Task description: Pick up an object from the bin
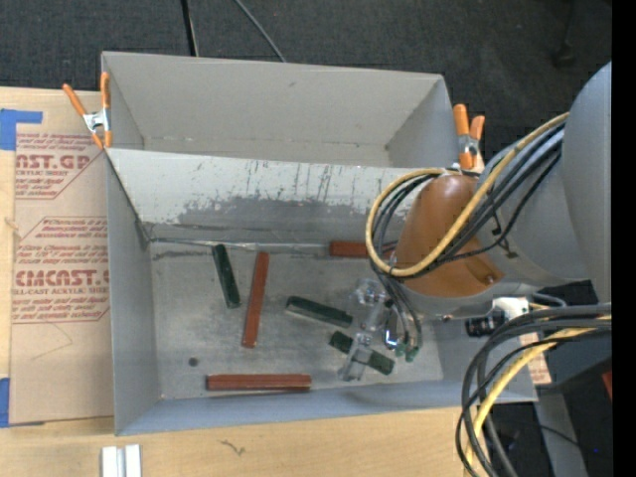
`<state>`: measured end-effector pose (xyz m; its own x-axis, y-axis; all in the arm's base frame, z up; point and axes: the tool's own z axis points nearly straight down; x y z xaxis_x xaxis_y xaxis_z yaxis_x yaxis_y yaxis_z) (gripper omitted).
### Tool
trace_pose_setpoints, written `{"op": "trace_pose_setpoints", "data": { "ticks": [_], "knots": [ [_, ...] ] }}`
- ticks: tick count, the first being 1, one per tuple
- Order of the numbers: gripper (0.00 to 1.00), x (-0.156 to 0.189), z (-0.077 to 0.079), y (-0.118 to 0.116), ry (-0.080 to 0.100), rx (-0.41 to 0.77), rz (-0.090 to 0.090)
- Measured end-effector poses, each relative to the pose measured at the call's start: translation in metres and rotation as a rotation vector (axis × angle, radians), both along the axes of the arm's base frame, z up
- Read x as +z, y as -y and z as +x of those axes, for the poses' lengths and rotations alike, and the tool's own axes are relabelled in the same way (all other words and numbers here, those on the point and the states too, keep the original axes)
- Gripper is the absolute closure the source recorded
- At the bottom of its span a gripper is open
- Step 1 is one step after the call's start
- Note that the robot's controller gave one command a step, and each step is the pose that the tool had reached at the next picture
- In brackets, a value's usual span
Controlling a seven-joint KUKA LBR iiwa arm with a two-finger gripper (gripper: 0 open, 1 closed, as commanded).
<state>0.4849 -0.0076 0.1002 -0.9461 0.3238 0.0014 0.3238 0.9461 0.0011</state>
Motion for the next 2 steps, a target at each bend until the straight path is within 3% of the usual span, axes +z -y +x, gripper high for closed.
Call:
{"op": "trace_pose_setpoints", "data": {
  "ticks": [1, 2],
  "knots": [
    [0.00, -0.001, -0.004, -0.015, -0.001, -0.213, -0.001],
    [0.00, -0.031, -0.005, -0.015, 0.001, -0.337, -0.002]
  ]
}}
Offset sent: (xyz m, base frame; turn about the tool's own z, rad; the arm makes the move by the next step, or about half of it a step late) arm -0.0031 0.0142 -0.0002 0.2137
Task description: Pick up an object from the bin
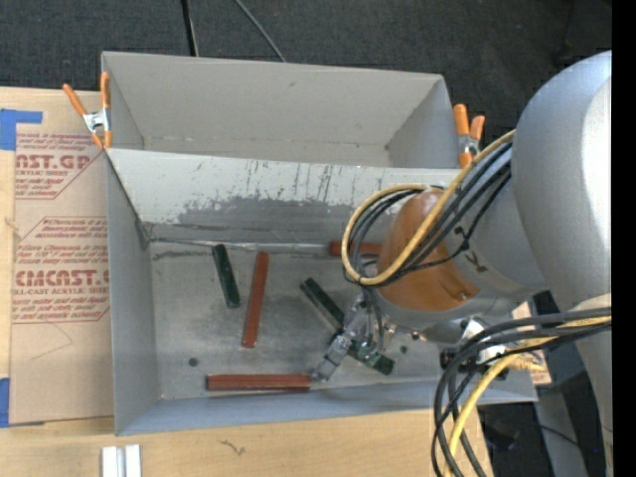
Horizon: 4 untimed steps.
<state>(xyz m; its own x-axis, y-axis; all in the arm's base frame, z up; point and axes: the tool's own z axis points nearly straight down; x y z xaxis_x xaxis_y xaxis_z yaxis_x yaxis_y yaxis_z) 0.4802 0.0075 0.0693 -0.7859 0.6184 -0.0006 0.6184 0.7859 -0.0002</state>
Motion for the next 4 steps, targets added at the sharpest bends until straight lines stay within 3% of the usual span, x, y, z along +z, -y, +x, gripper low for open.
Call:
{"op": "trace_pose_setpoints", "data": {
  "ticks": [1, 2, 4],
  "knots": [
    [0.00, 0.000, 0.000, 0.000, 0.000, 0.000, -0.001],
    [1.00, 0.002, 0.002, 0.000, 0.004, 0.001, 0.000],
    [1.00, 0.027, 0.002, -0.001, 0.000, 0.002, 0.001]
  ]
}}
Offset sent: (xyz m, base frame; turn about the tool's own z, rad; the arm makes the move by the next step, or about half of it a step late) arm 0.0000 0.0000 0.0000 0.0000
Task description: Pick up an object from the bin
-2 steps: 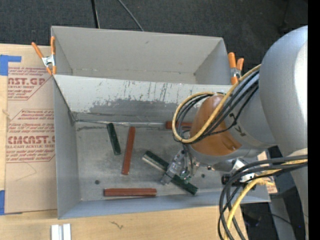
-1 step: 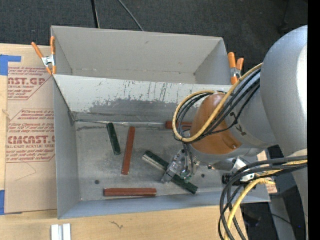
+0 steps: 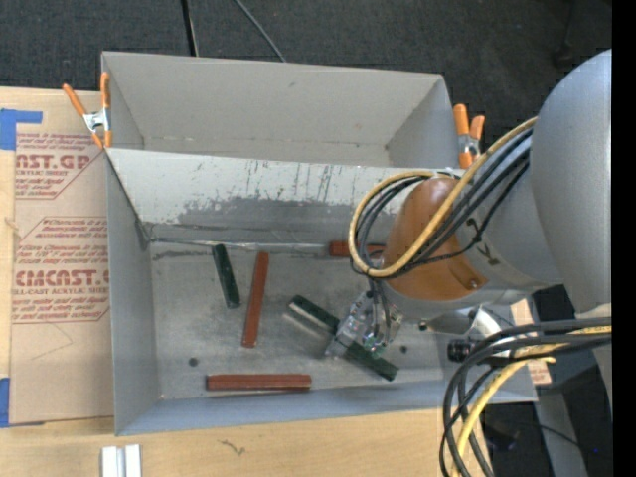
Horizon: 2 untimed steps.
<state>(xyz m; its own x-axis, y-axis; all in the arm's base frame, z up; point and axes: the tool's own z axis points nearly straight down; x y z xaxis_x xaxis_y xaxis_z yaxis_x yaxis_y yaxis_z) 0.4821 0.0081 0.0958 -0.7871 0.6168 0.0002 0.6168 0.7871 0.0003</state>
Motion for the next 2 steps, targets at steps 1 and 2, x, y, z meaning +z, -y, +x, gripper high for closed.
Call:
{"op": "trace_pose_setpoints", "data": {
  "ticks": [1, 2],
  "knots": [
    [1.00, 0.006, 0.000, 0.000, -0.001, 0.000, 0.000],
    [1.00, 0.024, 0.000, -0.001, 0.000, 0.001, 0.000]
  ]
}}
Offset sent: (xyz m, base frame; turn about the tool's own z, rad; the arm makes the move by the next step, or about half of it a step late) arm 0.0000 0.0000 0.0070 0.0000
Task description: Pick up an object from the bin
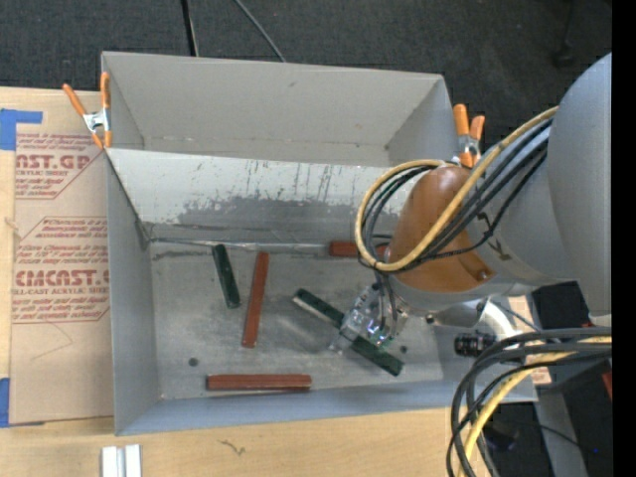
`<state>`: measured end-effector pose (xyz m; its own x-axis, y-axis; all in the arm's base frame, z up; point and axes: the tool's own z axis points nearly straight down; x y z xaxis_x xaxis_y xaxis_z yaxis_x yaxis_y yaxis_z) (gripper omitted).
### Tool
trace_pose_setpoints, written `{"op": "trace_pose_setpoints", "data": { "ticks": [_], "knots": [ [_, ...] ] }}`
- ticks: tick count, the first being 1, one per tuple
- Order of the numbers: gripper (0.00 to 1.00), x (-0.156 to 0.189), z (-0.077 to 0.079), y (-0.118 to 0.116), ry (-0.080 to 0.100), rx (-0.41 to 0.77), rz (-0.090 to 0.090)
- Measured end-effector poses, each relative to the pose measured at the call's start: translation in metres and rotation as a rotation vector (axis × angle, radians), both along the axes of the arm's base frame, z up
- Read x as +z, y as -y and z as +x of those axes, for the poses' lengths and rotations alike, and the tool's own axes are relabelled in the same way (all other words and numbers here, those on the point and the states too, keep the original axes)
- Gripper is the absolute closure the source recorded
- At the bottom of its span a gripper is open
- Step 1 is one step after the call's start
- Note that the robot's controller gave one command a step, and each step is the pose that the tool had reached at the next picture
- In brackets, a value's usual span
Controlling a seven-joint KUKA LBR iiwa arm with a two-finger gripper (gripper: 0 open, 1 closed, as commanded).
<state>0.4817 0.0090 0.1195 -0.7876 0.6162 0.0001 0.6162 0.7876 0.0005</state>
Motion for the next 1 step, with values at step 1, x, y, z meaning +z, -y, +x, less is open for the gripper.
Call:
{"op": "trace_pose_setpoints", "data": {
  "ticks": [1],
  "knots": [
    [1.00, 0.0666, 0.0011, -0.0002, 0.005, 0.001, 0.000]
  ]
}}
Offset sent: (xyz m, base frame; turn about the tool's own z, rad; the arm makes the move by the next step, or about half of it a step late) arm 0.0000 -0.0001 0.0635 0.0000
